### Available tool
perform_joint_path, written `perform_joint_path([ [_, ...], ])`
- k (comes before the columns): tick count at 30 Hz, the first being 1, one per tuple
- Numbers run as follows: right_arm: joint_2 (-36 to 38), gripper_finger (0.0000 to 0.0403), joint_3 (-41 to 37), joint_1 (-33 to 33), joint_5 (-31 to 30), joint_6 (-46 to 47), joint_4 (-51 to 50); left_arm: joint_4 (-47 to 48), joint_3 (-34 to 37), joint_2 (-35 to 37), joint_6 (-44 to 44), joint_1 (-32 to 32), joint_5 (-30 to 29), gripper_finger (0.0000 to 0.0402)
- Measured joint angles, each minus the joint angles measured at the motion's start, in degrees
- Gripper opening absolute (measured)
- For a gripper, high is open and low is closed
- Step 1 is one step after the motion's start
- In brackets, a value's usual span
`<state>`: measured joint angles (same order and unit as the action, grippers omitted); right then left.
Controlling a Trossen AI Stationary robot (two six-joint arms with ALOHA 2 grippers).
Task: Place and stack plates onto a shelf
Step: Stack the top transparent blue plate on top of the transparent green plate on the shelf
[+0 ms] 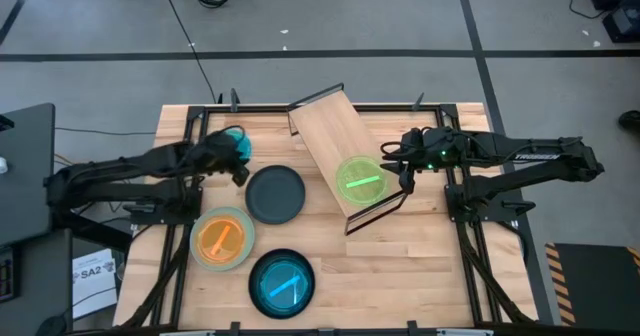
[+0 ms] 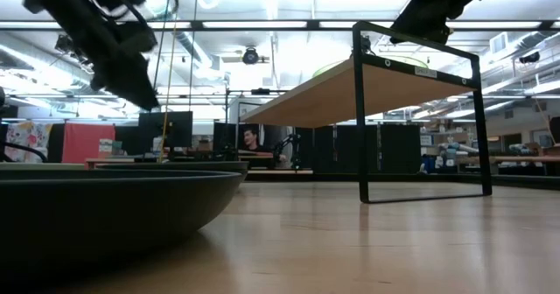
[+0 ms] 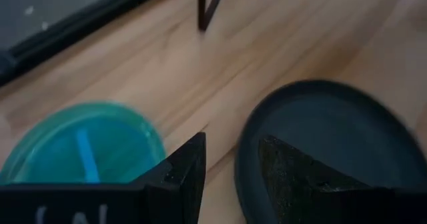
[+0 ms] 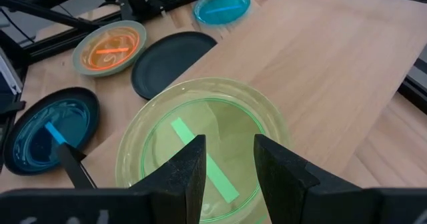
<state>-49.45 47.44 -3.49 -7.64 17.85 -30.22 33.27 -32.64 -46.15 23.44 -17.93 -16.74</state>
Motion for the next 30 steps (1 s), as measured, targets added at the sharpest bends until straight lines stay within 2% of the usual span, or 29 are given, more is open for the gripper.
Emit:
perform_joint_path([
  [13, -0.02, 0.0132, -0.02, 0.0, 0.04, 0.0, 0.07, -0.1, -0.2, -14.51, -0.02, -10.12, 0.44, 0.0143],
  [30, -0.02, 0.0132, -0.04, 0.0, 0.24, 0.0, 0.08, -3.18, -0.24, -23.44, -0.1, -11.52, 0.5, 0.0143],
])
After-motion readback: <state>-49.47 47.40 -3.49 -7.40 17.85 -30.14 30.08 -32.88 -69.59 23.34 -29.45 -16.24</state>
